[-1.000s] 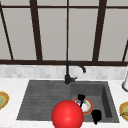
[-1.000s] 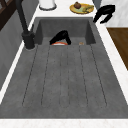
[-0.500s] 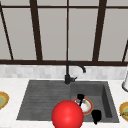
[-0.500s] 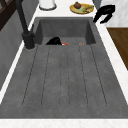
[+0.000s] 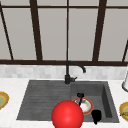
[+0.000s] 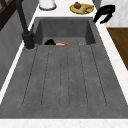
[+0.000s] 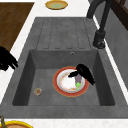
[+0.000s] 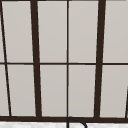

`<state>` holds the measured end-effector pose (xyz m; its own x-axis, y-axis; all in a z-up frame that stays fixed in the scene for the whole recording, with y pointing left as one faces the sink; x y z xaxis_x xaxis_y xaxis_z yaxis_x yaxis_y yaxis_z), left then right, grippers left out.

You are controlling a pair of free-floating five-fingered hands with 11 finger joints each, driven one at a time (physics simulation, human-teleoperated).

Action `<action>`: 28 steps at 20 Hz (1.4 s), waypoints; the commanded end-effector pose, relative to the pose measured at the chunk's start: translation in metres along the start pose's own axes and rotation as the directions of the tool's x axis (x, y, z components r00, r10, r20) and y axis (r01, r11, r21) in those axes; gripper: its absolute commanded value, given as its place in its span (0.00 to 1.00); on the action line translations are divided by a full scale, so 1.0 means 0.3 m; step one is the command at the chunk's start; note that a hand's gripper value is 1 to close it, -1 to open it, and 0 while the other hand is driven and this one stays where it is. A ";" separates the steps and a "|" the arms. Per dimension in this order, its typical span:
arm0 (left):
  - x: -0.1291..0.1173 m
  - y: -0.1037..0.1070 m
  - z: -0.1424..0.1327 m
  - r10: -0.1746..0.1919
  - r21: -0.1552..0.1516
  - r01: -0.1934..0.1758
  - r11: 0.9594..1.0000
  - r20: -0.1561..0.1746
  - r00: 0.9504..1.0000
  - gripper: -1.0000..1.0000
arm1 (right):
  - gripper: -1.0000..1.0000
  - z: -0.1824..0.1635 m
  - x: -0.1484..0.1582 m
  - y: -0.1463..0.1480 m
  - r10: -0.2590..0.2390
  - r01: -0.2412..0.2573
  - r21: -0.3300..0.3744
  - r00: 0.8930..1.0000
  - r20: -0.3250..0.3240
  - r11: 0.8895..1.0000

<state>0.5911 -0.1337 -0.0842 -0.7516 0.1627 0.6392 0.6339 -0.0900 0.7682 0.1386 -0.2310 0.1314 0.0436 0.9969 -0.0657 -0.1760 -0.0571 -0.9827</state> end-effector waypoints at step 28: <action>0.455 0.207 0.057 -0.338 0.003 0.338 0.941 -0.007 0.941 1.00 | 0.50 0.000 0.000 0.000 0.000 0.000 0.000 1.000 0.000 1.000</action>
<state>0.5333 -0.1091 0.0270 -0.9124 0.1739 0.3705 0.3727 -0.0207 0.9277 0.1386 -0.2310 0.1314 0.0436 0.9969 -0.0657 -0.1760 -0.0571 -0.9827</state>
